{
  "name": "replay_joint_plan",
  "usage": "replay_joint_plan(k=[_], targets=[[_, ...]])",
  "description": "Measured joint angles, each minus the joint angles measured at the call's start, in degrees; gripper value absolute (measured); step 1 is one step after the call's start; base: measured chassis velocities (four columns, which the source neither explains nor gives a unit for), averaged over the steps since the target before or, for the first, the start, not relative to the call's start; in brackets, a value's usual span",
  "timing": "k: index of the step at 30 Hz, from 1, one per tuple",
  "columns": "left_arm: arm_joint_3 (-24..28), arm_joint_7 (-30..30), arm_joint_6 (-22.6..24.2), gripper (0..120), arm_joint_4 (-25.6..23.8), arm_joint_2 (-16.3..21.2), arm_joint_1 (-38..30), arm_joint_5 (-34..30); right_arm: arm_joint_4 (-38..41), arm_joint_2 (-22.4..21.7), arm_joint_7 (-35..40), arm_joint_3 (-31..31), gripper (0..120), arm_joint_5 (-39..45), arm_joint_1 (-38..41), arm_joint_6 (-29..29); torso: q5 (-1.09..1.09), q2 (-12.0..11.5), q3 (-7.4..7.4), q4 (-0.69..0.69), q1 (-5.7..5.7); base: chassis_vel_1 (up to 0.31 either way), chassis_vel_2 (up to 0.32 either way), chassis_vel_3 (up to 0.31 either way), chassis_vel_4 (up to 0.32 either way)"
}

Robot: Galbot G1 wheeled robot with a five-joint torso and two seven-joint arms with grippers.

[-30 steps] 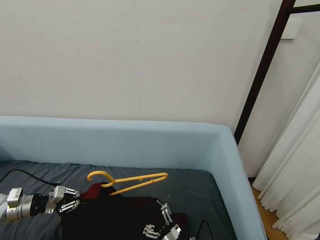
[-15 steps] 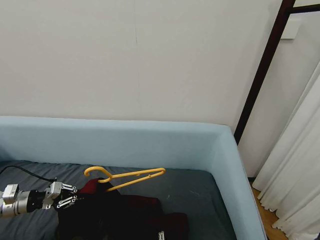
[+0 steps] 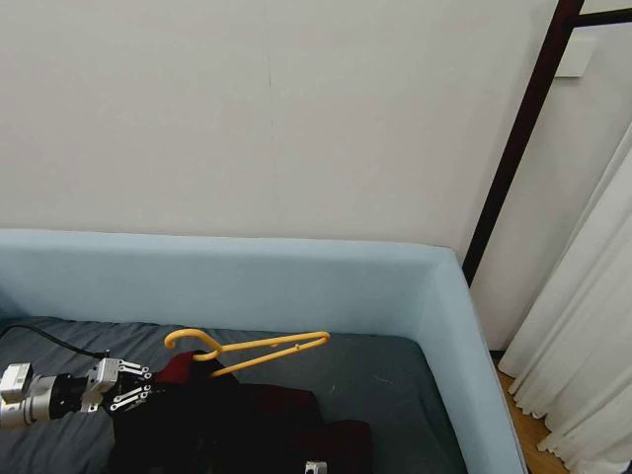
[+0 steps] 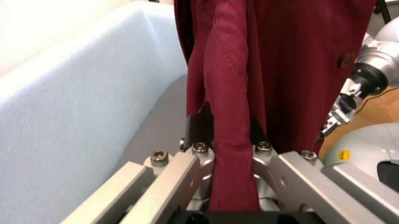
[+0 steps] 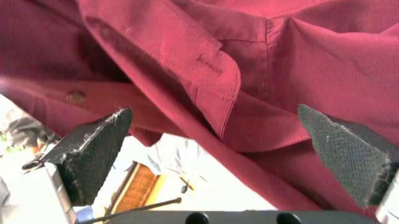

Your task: Pick up the clothes from the sofa and hang them on the clothes hanger.

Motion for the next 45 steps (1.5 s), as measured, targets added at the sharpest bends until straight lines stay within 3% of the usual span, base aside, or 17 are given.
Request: replay_joint_plan(k=[13,23,24,39,45], targets=[[0.36,-0.17,-0.15,2,-0.04,0.09,-0.29,-0.22,-4.45,2.11,-9.8,2.14,98,3.41,1.01,-0.29,0.01,0.0,0.0,0.0,0.0,0.0,0.0,0.0,0.0],[1.55,-0.33,-1.16,2,1.66,-0.89,-1.56,0.37,-5.69,1.65,-16.54,2.9,61,3.2,0.48,1.85,0.0,0.0,0.0,0.0,0.0,0.0,0.0,0.0,0.0],[1.55,-0.33,-1.16,2,1.66,-0.89,-1.56,0.37,-5.69,1.65,-16.54,2.9,61,3.2,0.48,1.85,0.0,0.0,0.0,0.0,0.0,0.0,0.0,0.0,0.0],[2.2,-0.46,-1.31,2,2.4,-1.03,-2.5,0.7,-6.65,1.33,-19.35,3.77,3,1.4,0.49,4.66,0.01,0.0,0.0,0.0,0.0,0.0,0.0,0.0,0.0],[1.92,-0.68,-1.84,2,2.43,-1.06,-2.3,0.71,-4.67,0.37,-19.89,4.98,0,1.18,0.24,6.06,0.02,0.0,0.0,-0.01,0.0,0.0,0.0,0.0,0.0]])
